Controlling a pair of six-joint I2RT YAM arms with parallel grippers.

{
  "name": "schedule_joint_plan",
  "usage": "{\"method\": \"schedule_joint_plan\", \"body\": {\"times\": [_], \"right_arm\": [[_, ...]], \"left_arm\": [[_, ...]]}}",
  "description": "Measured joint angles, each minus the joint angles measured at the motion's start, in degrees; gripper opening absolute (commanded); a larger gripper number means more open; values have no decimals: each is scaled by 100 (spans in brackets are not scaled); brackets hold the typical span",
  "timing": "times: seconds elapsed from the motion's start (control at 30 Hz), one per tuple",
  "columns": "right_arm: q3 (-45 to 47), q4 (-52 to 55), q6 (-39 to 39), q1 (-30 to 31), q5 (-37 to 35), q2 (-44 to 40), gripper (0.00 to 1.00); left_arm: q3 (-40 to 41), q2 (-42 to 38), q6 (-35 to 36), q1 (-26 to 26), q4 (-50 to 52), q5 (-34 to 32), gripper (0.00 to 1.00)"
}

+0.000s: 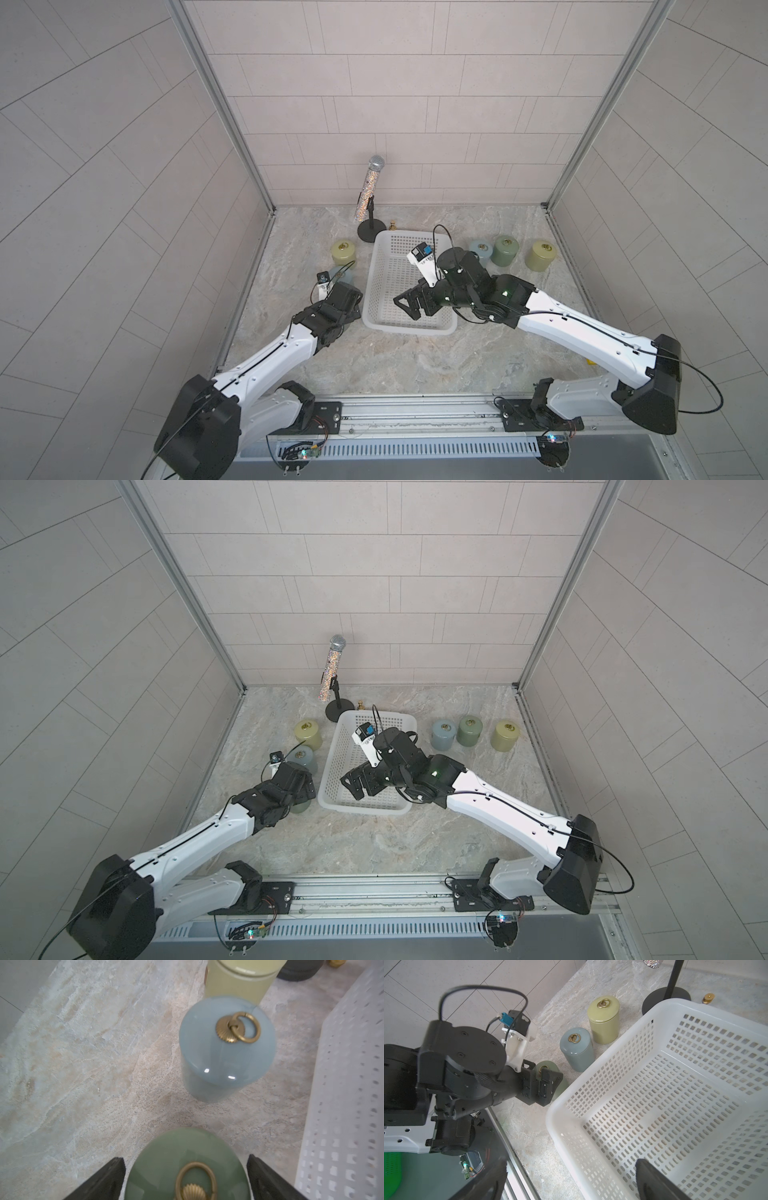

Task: Take the tea canister out of the basket
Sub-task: Place the tea canister at the center of the board, then reset both arms

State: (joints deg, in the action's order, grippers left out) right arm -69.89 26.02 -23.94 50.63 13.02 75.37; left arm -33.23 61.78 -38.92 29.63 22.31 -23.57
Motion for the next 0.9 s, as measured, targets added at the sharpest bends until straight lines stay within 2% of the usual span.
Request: {"method": "schedule_joint_plan", "body": {"times": [0.17, 0.37, 0.6, 0.7, 0.9], "right_arm": [[0, -2, 2, 0, -85, -4, 100], [105, -7, 2, -70, -538, -245, 100], [581, -83, 103, -614, -1635, -866, 100], [881, -175, 192, -1075, -2131, -1073, 100], [1443, -415, 376, -2341, -2889, -1292, 100]], "left_arm": [[-396, -245, 109, 0, 415, -70, 100], [-1335, -461, 415, -37, 1051, -256, 100], [-2411, -361, 894, -136, 1349, -686, 100], [-2494, -302, 1176, -387, 1248, -765, 100], [-2330, -146, 1617, -1480, 732, -597, 100]]}}
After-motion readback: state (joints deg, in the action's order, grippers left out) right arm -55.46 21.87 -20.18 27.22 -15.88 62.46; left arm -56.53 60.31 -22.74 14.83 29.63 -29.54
